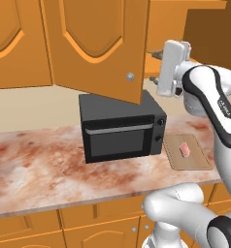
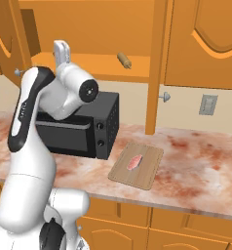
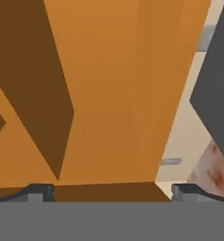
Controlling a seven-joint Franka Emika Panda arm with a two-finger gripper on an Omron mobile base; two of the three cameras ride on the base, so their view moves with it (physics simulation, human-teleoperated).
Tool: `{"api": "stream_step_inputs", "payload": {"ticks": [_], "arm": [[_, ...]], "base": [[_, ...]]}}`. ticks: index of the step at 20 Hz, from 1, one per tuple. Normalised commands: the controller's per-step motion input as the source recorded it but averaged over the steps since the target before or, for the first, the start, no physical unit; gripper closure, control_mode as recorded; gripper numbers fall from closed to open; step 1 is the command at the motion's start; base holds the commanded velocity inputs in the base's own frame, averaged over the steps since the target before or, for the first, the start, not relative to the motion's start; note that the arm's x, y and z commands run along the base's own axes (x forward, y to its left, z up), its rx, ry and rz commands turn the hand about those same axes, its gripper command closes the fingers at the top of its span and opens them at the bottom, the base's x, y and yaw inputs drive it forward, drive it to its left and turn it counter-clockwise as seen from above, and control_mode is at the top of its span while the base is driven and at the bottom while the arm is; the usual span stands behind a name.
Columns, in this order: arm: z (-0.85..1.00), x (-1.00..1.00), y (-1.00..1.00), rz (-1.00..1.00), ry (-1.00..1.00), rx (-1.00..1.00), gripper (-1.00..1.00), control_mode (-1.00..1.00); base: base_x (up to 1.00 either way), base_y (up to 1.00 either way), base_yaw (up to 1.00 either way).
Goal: Open the cabinet, retrieve the rolling pin, and place it next to the meat on the cutting board to prepare for tenderizing.
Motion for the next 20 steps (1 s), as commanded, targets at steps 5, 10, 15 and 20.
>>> {"api": "stream_step_inputs", "payload": {"ticks": [5, 10, 15, 20], "arm": [[-0.03, -0.01, 0.47, 0.27, 0.00, -0.06, -1.00, -1.00], [0.00, 0.00, 0.47, 0.22, 0.00, -0.05, -1.00, -1.00], [0.00, -0.08, 0.54, 0.19, -0.02, -0.06, -1.00, -1.00], [0.00, -0.65, 0.74, 0.18, -0.15, -0.12, -1.00, -1.00]], "base": [[0.00, 0.00, 0.00], [0.00, 0.00, 0.00], [0.00, 0.00, 0.00], [0.00, 0.00, 0.00]]}}
